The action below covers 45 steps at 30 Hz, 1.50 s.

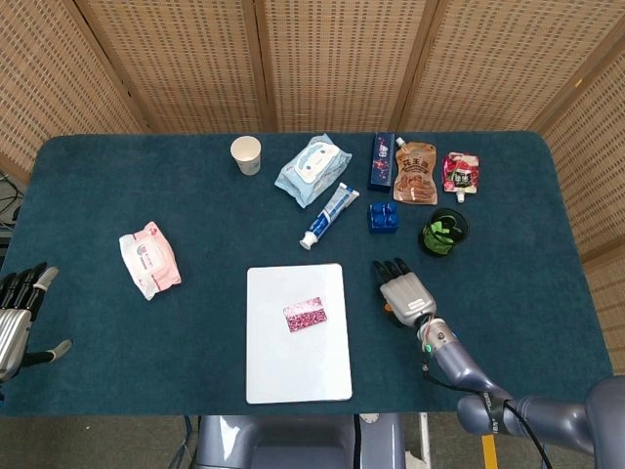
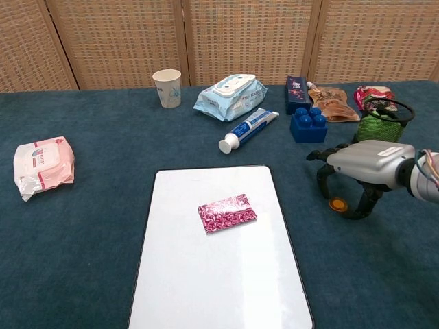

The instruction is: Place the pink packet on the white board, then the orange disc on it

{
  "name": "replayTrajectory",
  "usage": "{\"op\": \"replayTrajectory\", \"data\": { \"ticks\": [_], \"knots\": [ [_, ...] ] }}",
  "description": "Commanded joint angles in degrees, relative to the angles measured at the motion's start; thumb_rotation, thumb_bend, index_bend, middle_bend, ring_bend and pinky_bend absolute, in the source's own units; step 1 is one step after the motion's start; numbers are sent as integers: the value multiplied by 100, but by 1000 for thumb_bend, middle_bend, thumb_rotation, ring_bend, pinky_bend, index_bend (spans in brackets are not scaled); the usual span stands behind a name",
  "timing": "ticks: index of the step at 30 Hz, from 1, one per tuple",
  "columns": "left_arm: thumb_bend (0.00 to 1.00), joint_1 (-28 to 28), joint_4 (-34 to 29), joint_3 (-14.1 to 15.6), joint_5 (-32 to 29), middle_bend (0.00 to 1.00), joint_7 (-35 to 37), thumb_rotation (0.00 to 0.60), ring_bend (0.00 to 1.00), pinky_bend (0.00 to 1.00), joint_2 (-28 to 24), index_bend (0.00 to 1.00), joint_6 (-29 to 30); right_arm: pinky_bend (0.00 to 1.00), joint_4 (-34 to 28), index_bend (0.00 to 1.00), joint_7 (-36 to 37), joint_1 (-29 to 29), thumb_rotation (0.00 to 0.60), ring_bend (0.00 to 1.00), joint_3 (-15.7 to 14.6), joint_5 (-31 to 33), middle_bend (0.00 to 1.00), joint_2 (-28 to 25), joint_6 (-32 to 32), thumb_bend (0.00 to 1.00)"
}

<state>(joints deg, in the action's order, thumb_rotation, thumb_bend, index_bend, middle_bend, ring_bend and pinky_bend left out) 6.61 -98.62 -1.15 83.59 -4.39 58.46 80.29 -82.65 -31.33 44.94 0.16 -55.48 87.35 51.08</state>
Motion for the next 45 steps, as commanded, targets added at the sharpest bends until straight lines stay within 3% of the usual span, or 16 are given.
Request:
{"op": "replayTrajectory", "data": {
  "ticks": [1,6,13,19,28,35,45],
  "knots": [
    [0,0,-4,1,-4,0,-7,600,0,0,3,0,-1,0,36,407,15,-14,600,0,1,-18,0,13,-29,337],
    [0,4,-4,0,-15,0,-11,600,0,0,6,0,-11,0,136,413,48,-45,600,0,8,-61,0,39,-66,337],
    [0,10,0,2,-18,0,-13,600,0,0,7,0,-22,0,235,560,168,-102,600,0,22,-148,0,56,-100,351],
    [0,10,-10,5,-19,0,-28,600,0,0,8,0,-21,0,264,584,321,-141,600,0,75,-287,0,73,-112,374],
    [0,18,-19,10,-11,0,-22,600,0,0,3,0,-33,0,-427,584,245,56,600,0,457,-265,0,-154,-64,373],
    [0,20,-14,9,-17,0,16,600,0,0,-14,0,-39,0,-911,585,-484,563,600,0,913,536,0,132,16,391],
    [0,50,46,-35,-132,0,273,600,0,0,-82,0,-138,0,-546,584,-1292,1213,600,0,1027,1699,0,1016,106,392]
  ]
}}
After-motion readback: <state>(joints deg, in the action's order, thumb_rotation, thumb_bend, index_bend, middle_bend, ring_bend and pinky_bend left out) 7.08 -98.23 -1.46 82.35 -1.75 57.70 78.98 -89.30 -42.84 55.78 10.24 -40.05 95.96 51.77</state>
